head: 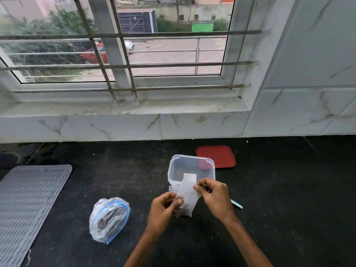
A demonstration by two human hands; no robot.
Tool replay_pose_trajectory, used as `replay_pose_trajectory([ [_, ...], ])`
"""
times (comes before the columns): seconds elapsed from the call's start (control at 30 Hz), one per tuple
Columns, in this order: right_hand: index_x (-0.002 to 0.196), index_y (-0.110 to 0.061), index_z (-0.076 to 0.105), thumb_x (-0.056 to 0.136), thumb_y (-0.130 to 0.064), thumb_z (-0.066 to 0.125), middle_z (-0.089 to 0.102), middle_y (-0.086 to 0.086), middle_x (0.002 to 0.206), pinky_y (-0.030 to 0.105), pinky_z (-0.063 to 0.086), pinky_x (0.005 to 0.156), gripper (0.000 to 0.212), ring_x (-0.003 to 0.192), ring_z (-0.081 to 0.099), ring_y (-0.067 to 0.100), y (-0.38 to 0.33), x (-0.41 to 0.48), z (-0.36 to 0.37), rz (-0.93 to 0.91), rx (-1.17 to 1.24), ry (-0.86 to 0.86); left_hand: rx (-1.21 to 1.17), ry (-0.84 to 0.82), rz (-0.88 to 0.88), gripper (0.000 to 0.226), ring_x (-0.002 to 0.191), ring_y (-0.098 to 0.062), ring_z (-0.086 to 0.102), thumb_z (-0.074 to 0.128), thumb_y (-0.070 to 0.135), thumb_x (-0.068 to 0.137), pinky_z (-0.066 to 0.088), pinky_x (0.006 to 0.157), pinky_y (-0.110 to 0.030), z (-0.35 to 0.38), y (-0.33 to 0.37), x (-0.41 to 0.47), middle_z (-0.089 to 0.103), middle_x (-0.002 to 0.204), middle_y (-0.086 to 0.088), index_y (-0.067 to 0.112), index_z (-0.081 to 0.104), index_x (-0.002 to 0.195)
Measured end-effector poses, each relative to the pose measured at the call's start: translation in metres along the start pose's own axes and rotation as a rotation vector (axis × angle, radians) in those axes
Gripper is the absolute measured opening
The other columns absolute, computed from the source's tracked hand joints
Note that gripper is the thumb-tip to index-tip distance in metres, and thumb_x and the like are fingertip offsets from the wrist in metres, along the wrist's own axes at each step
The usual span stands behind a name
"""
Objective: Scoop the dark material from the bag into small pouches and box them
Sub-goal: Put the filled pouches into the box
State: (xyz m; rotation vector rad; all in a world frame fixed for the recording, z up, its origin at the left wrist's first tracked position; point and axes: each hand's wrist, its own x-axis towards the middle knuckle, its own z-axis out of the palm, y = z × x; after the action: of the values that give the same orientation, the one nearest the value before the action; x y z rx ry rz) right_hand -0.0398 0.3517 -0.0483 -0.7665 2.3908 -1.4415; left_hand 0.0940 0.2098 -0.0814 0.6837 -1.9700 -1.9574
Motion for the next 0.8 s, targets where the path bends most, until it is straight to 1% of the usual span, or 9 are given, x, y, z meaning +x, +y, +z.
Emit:
replay_pose_trajectory([
  [0.07, 0.095, -0.024, 0.073, 0.085, -0.023, 0.076, 0.072, -0.015, 0.087, 0.012, 0.051, 0.069, 0.010, 0.084, 0.065, -0.005, -0.003, 0.002, -0.007, 0.027, -0.017, -0.123, 0.059, 0.018, 0.030, 0.002, 0.076, -0.017, 0.069, 0.072, 0.011, 0.088, 0.054, 0.062, -0.029, 0.001, 0.000, 0.001, 0.075, 0.085, -0.007, 0.011, 0.073, 0.087],
  [0.13, 0.101, -0.026, 0.074, 0.086, -0.025, 0.076, 0.072, -0.016, 0.090, 0.016, 0.054, 0.074, 0.015, 0.086, 0.067, -0.001, -0.008, 0.006, -0.014, 0.017, -0.062, -0.285, 0.088, 0.027, 0.048, 0.005, 0.076, -0.014, 0.069, 0.072, 0.011, 0.087, 0.053, 0.065, -0.026, 0.001, -0.002, 0.002, 0.074, 0.083, -0.006, 0.015, 0.073, 0.085],
  [0.2, 0.095, -0.022, 0.077, 0.088, -0.025, 0.074, 0.074, -0.013, 0.085, 0.024, 0.056, 0.076, 0.008, 0.082, 0.068, 0.003, -0.015, 0.012, -0.018, -0.044, -0.119, -0.358, 0.078, 0.028, 0.063, 0.009, 0.086, -0.014, 0.071, 0.073, 0.014, 0.087, 0.056, 0.072, -0.027, -0.001, 0.000, 0.003, 0.075, 0.092, -0.002, 0.018, 0.074, 0.095],
  [0.3, 0.090, -0.018, 0.079, 0.088, -0.025, 0.074, 0.075, -0.010, 0.081, 0.029, 0.057, 0.075, 0.008, 0.075, 0.068, 0.002, -0.025, 0.033, -0.025, -0.092, -0.153, -0.282, 0.044, 0.103, 0.047, 0.025, 0.101, -0.013, 0.069, 0.070, 0.021, 0.089, 0.058, 0.083, -0.031, -0.011, 0.001, 0.004, 0.073, 0.108, 0.004, 0.021, 0.067, 0.115],
  [0.4, 0.094, -0.021, 0.078, 0.089, -0.029, 0.073, 0.075, -0.008, 0.081, 0.025, 0.055, 0.070, 0.011, 0.072, 0.067, 0.003, -0.031, 0.064, -0.022, -0.166, -0.278, -0.136, 0.075, 0.224, 0.010, 0.016, 0.101, -0.009, 0.068, 0.066, 0.021, 0.092, 0.057, 0.085, -0.031, -0.024, -0.007, 0.001, 0.073, 0.105, 0.008, 0.026, 0.068, 0.108],
  [0.47, 0.097, -0.022, 0.077, 0.092, -0.030, 0.069, 0.075, -0.004, 0.081, 0.024, 0.054, 0.066, 0.013, 0.069, 0.067, 0.008, -0.029, 0.082, -0.009, -0.224, -0.387, -0.101, 0.101, 0.259, -0.014, 0.015, 0.099, -0.009, 0.068, 0.066, 0.017, 0.092, 0.056, 0.087, -0.032, -0.030, -0.015, -0.002, 0.073, 0.101, 0.009, 0.026, 0.069, 0.103],
  [0.57, 0.099, -0.022, 0.074, 0.098, -0.025, 0.057, 0.074, 0.004, 0.084, 0.033, 0.057, 0.066, 0.018, 0.074, 0.070, 0.021, -0.015, 0.101, 0.020, -0.254, -0.613, -0.105, 0.107, 0.276, -0.044, 0.015, 0.097, -0.009, 0.069, 0.067, 0.012, 0.091, 0.056, 0.087, -0.030, -0.035, -0.021, -0.006, 0.074, 0.098, 0.010, 0.024, 0.070, 0.099],
  [0.67, 0.103, -0.018, 0.072, 0.093, -0.008, 0.048, 0.074, 0.007, 0.097, 0.039, 0.058, 0.076, 0.028, 0.092, 0.071, 0.029, 0.011, 0.109, 0.053, -0.249, -0.907, -0.336, 0.105, 0.308, -0.036, 0.015, 0.093, -0.009, 0.069, 0.067, 0.008, 0.091, 0.055, 0.086, -0.028, -0.038, -0.026, -0.009, 0.074, 0.095, 0.008, 0.021, 0.070, 0.097],
  [0.8, 0.108, -0.018, 0.074, 0.099, -0.025, 0.055, 0.073, 0.001, 0.112, 0.032, 0.048, 0.088, 0.022, 0.102, 0.066, 0.023, 0.023, 0.116, 0.066, -0.110, -0.788, -0.710, 0.121, 0.315, -0.036, 0.016, 0.092, -0.008, 0.069, 0.067, 0.008, 0.091, 0.055, 0.085, -0.028, -0.042, -0.030, -0.009, 0.074, 0.095, 0.008, 0.023, 0.069, 0.096],
])
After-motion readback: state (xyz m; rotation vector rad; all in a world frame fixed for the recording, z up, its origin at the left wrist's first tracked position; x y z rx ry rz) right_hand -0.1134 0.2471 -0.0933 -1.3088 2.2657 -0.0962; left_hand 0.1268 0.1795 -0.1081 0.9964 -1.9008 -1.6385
